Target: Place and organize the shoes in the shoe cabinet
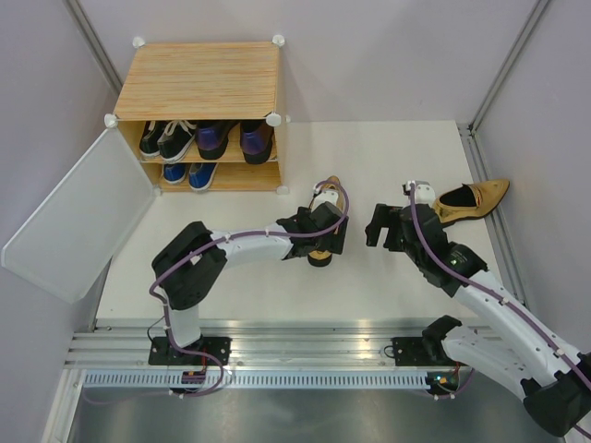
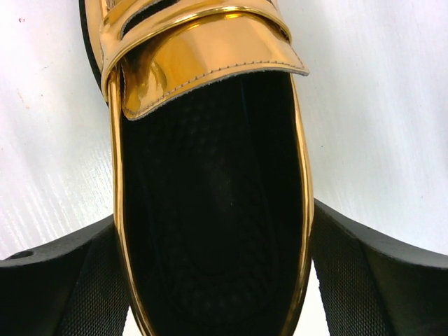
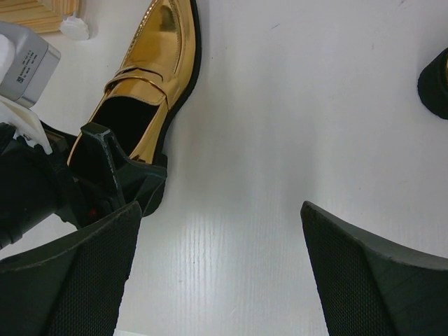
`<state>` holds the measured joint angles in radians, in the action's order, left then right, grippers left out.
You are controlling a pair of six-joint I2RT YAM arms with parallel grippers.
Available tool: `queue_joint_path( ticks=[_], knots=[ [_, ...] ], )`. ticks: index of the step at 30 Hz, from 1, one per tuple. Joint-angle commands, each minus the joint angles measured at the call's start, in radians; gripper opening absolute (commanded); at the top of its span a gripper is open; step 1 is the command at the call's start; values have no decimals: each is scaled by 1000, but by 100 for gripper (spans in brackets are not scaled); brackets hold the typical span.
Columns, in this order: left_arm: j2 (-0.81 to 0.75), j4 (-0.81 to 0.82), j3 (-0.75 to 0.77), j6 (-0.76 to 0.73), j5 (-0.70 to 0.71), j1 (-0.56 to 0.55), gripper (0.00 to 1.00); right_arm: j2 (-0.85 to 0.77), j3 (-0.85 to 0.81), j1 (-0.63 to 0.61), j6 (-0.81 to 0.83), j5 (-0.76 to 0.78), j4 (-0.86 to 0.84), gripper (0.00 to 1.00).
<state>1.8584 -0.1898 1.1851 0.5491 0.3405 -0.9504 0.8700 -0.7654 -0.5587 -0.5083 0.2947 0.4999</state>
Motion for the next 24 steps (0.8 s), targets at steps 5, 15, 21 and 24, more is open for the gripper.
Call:
queue_joint_path(
  ticks=[5,15,21,24],
  knots=[
    [151,-16,-42,81,-104,25,80,-37,12,3,2,-6,-34,98],
    [220,-181,10,29,-74,25,68,-89,28,3,-9,12,-32,98],
    [228,-243,5,-1,-54,29,38,-108,32,3,-10,20,-34,98],
    [220,-247,-8,-6,-67,36,14,-118,35,2,-12,21,-34,98]
  ],
)
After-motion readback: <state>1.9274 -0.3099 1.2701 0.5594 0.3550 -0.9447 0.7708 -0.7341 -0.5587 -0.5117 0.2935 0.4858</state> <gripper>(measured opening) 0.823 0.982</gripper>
